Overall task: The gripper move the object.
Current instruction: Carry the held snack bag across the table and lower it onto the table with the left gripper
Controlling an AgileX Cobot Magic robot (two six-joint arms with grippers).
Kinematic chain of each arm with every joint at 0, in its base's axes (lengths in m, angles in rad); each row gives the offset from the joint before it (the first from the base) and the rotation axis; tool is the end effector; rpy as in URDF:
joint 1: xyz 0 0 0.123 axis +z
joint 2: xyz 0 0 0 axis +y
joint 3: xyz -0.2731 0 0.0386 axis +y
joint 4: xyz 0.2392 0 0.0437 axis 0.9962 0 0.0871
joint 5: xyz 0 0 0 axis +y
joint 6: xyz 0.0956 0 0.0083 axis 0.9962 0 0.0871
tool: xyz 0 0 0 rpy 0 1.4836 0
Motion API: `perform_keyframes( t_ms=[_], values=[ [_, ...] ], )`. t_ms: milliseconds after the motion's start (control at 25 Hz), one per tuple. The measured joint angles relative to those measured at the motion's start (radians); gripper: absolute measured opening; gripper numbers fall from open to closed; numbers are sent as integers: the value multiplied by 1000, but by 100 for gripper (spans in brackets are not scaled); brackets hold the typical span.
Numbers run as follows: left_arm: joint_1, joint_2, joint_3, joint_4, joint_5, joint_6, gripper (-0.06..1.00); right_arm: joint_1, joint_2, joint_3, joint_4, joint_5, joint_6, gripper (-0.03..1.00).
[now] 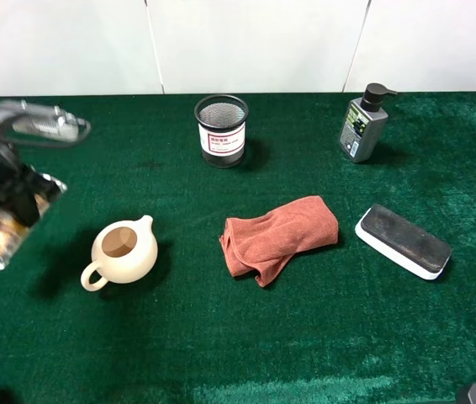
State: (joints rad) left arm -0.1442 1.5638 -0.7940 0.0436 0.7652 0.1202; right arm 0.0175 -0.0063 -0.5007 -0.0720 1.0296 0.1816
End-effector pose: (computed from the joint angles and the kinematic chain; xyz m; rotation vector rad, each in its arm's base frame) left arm 0.2484 -0.0331 0.1661 0.4420 2.9854 0.0463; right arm 0.0015 -0.0059 0.2739 0.1665 1.9975 0.0419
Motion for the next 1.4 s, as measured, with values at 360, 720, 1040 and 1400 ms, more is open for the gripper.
perform_keyframes(
  t_ms=[360, 720, 1040, 1400],
  values=[
    [0, -12, -253, 3, 269, -32, 20, 0, 0, 0, 0, 0, 0, 65],
    [0, 26, -424, 3, 329, -58, 20, 0, 0, 0, 0, 0, 0, 65],
    [-17, 252, -689, -50, 362, -61, 19, 0, 0, 0, 0, 0, 0, 65],
    [-125, 506, -934, -44, 371, -61, 19, 0, 0, 0, 1, 0, 0, 65]
  ],
)
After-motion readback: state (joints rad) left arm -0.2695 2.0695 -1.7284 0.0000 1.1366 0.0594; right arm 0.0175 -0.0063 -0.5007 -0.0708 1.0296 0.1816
